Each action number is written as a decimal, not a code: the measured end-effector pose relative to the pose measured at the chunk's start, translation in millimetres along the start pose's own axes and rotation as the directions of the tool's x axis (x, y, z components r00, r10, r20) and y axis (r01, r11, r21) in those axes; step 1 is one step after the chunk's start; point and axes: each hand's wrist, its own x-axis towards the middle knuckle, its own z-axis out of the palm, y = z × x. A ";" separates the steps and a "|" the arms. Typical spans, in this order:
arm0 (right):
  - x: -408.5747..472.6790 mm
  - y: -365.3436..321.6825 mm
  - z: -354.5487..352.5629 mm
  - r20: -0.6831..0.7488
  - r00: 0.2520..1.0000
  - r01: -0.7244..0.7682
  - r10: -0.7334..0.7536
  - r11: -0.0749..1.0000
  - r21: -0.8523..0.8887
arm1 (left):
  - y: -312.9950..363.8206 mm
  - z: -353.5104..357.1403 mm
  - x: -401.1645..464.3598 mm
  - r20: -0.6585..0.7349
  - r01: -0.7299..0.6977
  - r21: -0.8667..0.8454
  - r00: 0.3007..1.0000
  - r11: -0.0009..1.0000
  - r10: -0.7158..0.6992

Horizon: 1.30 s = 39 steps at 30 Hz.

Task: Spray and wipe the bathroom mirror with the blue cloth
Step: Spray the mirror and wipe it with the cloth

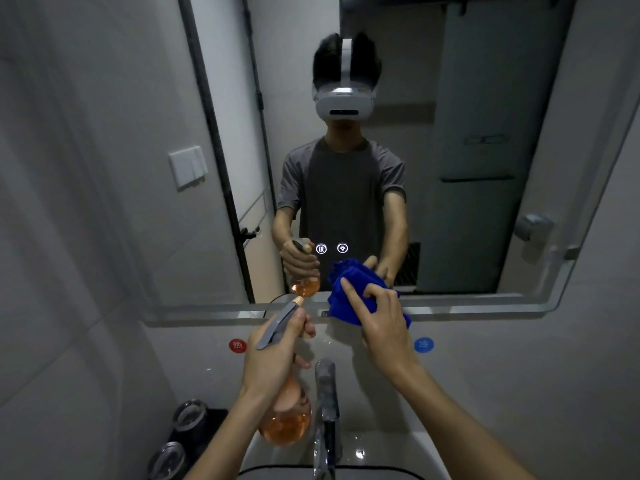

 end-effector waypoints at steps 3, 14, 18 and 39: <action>0.3 6.7 -2.8 -0.064 0.996 -0.063 0.066 0.997 0.046 | -1.0 -6.2 2.5 0.002 -0.016 0.026 1.000 1.000 0.016; 4.0 -3.9 -0.1 -0.028 0.997 -0.067 0.068 0.998 0.011 | 9.9 -23.1 0.9 -0.044 -0.058 -0.071 0.998 0.996 0.055; 18.1 -57.2 23.2 0.052 0.995 0.086 -0.086 0.996 0.001 | 22.4 -35.1 -0.4 -0.084 -0.101 -0.112 0.992 0.989 0.092; 15.6 -9.8 1.3 -0.098 0.995 -0.002 -0.010 0.993 -0.121 | 26.8 -39.8 12.1 -0.069 -0.086 -0.154 0.995 0.984 0.076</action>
